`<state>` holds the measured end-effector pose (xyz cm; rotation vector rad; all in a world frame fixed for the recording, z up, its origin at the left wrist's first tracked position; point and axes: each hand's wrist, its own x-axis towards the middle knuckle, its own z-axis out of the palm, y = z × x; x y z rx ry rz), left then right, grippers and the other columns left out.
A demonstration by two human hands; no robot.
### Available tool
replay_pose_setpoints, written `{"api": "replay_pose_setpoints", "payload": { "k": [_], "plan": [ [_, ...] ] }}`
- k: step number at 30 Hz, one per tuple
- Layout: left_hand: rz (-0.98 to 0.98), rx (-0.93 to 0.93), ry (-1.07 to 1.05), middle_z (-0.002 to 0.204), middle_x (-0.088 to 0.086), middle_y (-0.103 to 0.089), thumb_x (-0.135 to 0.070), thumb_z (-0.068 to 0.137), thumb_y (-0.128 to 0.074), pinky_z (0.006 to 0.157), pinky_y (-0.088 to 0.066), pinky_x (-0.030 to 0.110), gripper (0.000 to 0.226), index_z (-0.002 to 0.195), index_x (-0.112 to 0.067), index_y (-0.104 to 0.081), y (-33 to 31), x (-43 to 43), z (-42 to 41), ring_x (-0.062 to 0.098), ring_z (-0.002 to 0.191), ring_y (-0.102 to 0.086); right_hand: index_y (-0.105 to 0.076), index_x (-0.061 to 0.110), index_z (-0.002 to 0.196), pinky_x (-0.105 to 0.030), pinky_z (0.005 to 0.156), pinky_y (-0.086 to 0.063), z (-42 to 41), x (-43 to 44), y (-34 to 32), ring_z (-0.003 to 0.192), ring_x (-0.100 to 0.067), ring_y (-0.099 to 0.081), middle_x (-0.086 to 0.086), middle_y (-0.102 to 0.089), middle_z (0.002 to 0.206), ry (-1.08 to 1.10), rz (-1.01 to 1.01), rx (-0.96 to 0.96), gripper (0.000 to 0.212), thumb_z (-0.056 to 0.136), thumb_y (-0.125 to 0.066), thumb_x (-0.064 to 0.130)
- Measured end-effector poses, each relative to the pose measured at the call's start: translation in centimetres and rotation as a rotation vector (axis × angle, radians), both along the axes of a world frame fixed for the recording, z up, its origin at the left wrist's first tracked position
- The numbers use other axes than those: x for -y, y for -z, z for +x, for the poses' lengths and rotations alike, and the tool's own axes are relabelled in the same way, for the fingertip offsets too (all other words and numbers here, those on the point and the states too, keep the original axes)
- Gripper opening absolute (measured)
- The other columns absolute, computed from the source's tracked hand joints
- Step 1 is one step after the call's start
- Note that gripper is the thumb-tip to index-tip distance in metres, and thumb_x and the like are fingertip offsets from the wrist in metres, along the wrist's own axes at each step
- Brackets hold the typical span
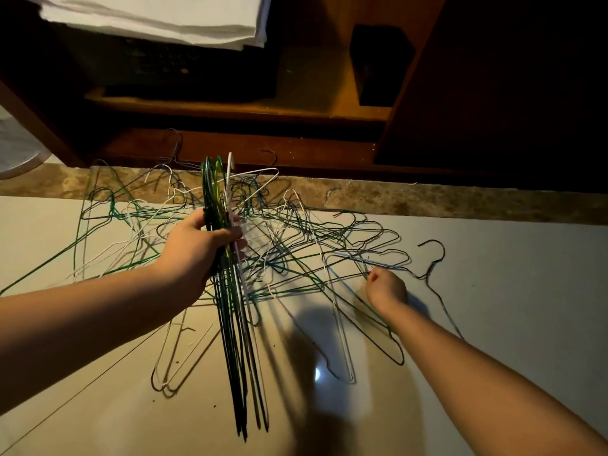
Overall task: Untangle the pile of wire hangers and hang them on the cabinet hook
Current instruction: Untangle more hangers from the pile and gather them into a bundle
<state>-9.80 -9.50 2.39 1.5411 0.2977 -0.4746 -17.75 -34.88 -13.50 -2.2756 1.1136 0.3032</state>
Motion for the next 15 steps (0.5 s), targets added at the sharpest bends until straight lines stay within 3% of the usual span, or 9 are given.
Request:
{"api": "replay_pose_setpoints", "payload": {
  "k": [6, 10, 15],
  "plan": [
    [-0.024, 0.009, 0.014, 0.087, 0.006, -0.062, 0.006, 0.088, -0.050, 0.069, -0.051, 0.030, 0.020, 0.091, -0.014, -0.056, -0.7, 0.2, -0.4, 0.018, 0.075, -0.063, -0.052, 0.018, 0.076, -0.025, 0.061, -0.033, -0.2, 0.0, -1.5, 0.073, -0.025, -0.048, -0.007, -0.056, 0.081, -0.008, -0.020, 0.075, 0.019, 0.090, -0.042, 0.009],
    [-0.039, 0.030, 0.014, 0.086, 0.006, -0.061, 0.005, 0.088, -0.051, 0.067, -0.052, 0.030, 0.019, 0.091, -0.013, -0.055, -1.4, 0.1, -0.5, 0.019, 0.075, -0.064, -0.051, 0.020, 0.071, -0.027, 0.060, -0.034, -1.7, -0.7, -2.3, 0.073, -0.025, -0.050, -0.004, -0.057, 0.079, 0.003, 0.072, 0.202, 0.020, 0.089, -0.050, 0.013],
    [-0.039, 0.074, 0.041, 0.085, 0.006, -0.059, 0.005, 0.089, -0.050, 0.059, -0.053, 0.025, 0.018, 0.091, -0.013, -0.054, -2.5, -0.4, -0.4, 0.018, 0.073, -0.062, -0.057, 0.018, 0.080, -0.026, 0.063, -0.034, -4.1, -0.6, -3.6, 0.075, -0.023, -0.052, -0.005, -0.059, 0.080, 0.085, 0.118, 0.349, 0.011, 0.089, -0.054, 0.012]
  ]
}}
